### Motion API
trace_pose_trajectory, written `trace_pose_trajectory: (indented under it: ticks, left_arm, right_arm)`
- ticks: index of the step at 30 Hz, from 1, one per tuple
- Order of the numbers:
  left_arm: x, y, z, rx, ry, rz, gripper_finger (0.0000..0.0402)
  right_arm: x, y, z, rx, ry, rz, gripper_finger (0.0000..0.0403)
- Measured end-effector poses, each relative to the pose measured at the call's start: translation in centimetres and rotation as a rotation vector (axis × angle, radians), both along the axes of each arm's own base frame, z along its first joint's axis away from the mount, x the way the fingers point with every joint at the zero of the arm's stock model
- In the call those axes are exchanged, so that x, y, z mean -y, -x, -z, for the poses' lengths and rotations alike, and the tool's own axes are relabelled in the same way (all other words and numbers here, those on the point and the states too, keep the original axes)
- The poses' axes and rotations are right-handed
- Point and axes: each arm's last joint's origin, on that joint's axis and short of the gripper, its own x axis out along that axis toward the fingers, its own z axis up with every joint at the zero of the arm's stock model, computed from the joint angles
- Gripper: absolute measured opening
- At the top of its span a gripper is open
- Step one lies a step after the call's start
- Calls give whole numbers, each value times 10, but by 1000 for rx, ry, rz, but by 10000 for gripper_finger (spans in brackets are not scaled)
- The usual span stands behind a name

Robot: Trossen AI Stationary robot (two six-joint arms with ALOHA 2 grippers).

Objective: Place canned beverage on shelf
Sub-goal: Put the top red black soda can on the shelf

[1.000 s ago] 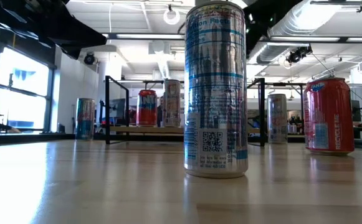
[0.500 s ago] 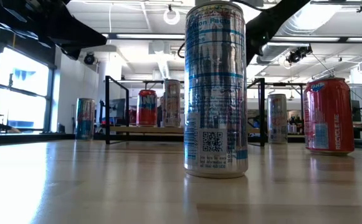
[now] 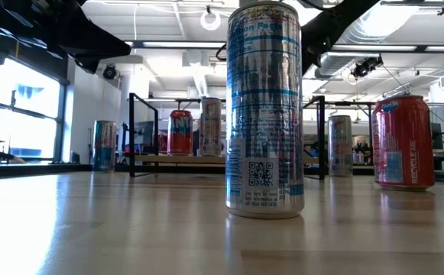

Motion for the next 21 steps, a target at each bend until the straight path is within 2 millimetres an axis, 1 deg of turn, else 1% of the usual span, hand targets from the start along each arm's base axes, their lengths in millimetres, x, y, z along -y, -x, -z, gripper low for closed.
trace_pose_trajectory:
  ticks: [6, 11, 17, 21]
  left_arm:
    - [0, 0, 0, 1, 6, -1, 0]
    - [0, 0, 0, 1, 7, -2, 0]
    - [0, 0, 0, 0, 8, -2, 0]
    - [0, 0, 0, 1, 8, -2, 0]
  right_arm:
    - [5, 4, 2, -30, 19, 49, 0]
    - [12, 2, 6, 3, 11, 84, 0]
    - [14, -5, 15, 26, 0, 61, 0]
    - [13, -5, 14, 48, -35, 20, 0]
